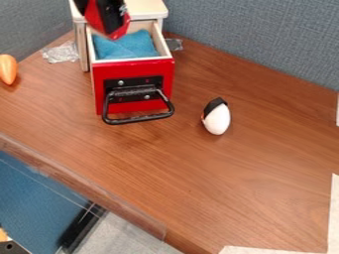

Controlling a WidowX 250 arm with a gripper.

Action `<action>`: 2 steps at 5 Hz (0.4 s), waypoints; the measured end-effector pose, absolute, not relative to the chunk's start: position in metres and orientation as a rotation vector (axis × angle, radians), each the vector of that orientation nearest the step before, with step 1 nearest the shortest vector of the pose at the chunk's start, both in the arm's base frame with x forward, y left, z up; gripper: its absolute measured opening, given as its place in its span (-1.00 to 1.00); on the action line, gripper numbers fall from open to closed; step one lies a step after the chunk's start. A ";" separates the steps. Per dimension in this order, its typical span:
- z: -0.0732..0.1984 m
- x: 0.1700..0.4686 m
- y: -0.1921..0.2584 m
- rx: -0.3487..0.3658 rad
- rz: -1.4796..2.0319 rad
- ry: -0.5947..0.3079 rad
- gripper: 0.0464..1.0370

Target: Puts an orange thing in the drawer

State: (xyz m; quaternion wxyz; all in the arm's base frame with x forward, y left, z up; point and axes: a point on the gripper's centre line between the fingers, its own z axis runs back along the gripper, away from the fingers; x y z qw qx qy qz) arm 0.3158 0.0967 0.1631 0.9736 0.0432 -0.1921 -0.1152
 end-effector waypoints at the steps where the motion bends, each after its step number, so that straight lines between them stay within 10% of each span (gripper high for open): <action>1: 0.149 0.324 0.099 0.082 -0.229 -0.354 0.53; 2: 0.134 0.334 0.105 0.092 -0.220 -0.342 0.53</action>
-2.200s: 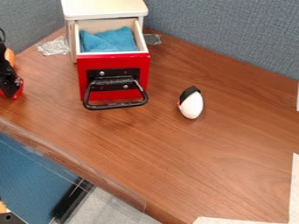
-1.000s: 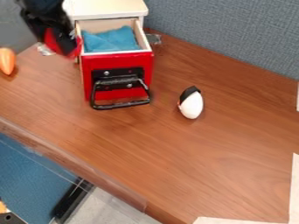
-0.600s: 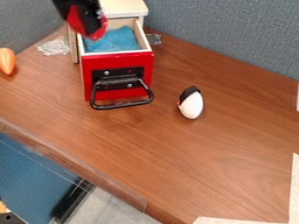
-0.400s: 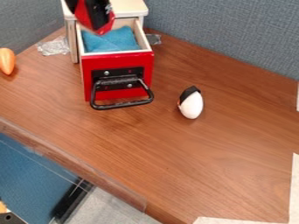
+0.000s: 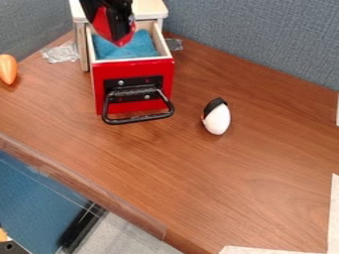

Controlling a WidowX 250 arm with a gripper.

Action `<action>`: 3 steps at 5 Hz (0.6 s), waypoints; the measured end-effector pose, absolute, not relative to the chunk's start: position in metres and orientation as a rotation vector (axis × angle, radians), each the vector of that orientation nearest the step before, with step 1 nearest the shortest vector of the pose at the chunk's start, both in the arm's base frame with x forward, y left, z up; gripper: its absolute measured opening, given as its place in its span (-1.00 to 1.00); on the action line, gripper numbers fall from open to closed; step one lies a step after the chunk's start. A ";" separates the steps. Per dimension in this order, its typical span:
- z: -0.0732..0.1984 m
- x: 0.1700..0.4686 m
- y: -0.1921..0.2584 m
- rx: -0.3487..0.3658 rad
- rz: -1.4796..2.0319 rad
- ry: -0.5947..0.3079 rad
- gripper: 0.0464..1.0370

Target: Puts an orange thing in the drawer

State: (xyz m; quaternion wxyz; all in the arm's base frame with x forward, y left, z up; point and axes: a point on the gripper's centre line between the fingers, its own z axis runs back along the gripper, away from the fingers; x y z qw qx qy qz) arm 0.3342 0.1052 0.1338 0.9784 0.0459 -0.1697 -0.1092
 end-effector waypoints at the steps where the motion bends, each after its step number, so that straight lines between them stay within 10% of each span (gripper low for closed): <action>1: 0.130 0.345 0.109 0.092 -0.218 -0.342 0.53; 3: 0.127 0.353 0.110 0.083 -0.230 -0.348 0.95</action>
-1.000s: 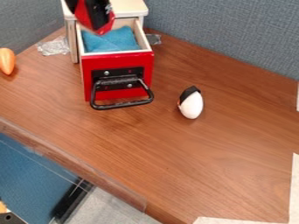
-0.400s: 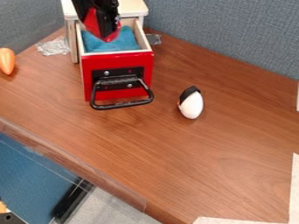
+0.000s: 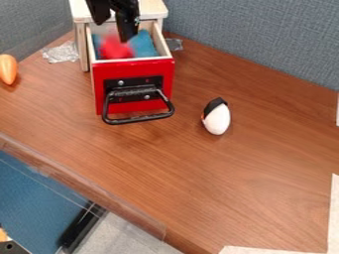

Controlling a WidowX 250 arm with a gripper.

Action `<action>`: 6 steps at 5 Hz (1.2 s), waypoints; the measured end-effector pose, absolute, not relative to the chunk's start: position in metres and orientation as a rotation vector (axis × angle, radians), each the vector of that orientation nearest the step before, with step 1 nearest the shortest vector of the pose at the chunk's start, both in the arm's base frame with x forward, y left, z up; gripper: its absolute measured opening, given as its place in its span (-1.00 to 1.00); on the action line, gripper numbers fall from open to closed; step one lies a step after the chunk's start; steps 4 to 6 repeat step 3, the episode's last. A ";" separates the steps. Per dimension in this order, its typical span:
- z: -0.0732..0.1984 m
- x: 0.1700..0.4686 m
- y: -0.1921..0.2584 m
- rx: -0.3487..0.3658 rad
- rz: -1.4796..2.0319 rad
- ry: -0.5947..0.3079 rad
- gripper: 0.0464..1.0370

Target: Puts an orange thing in the drawer

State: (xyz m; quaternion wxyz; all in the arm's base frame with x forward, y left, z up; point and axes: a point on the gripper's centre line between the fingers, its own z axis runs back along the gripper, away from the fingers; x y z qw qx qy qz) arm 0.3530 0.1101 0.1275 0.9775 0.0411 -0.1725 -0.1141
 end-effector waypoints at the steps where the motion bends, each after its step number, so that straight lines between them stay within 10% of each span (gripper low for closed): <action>1: 0.131 0.344 0.110 0.078 -0.240 -0.347 0.94; 6: 0.154 0.302 0.112 0.071 -0.313 -0.280 0.93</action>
